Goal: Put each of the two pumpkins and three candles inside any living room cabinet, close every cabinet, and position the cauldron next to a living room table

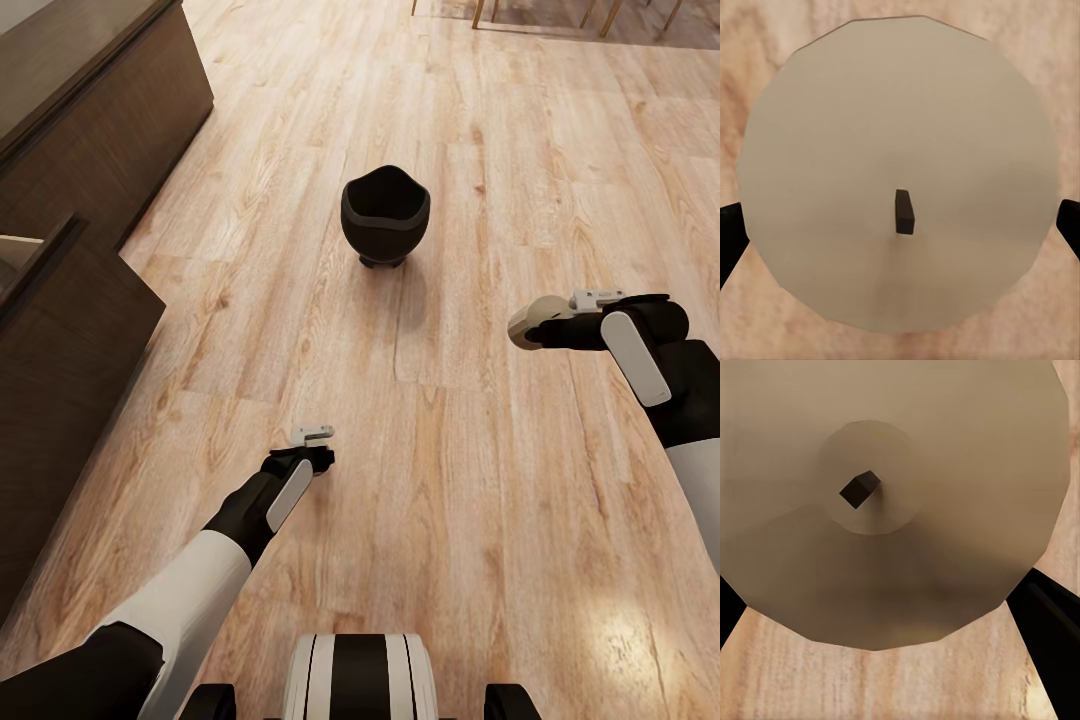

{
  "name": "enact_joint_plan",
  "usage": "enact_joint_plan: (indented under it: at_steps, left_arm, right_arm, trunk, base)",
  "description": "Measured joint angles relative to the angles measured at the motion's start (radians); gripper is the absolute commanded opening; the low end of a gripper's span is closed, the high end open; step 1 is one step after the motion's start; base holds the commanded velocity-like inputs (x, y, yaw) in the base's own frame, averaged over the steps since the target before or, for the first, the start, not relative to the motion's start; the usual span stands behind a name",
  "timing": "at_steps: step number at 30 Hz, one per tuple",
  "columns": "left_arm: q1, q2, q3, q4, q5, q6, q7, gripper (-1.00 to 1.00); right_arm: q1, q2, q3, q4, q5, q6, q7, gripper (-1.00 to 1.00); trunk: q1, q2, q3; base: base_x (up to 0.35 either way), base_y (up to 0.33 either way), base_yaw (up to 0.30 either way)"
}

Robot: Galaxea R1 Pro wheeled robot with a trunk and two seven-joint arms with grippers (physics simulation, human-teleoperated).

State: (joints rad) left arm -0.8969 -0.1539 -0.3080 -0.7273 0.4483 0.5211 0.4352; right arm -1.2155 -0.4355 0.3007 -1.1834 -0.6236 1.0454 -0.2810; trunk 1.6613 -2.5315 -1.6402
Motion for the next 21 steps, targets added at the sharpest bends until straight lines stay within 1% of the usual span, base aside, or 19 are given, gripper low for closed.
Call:
enact_joint_plan:
  at_steps: [4,6,21]
  left_arm:
    - [0.000,0.000,0.001,0.000,0.001,0.001,0.000,1.00]
    - [0.000,0.000,0.001,0.000,0.001,0.001,0.000,1.00]
    - [0.000,0.000,0.000,0.000,0.001,0.000,0.000,1.00]
  right_arm:
    - [0.000,0.001,0.000,0.000,0.001,0.000,0.000,-1.00]
    - [0.000,0.001,0.000,0.000,-0.001,0.000,0.000,-1.00]
    - [0.000,0.000,0.003,0.000,0.000,0.000,0.000,-1.00]
  trunk:
    - [0.000,0.000,0.000]
    - [0.001,0.000,-0.008]
    - [0.001,0.000,-0.008]
  base:
    - [0.000,0.000,0.000]
    - [0.000,0.000,0.000]
    - [0.000,0.000,0.000]
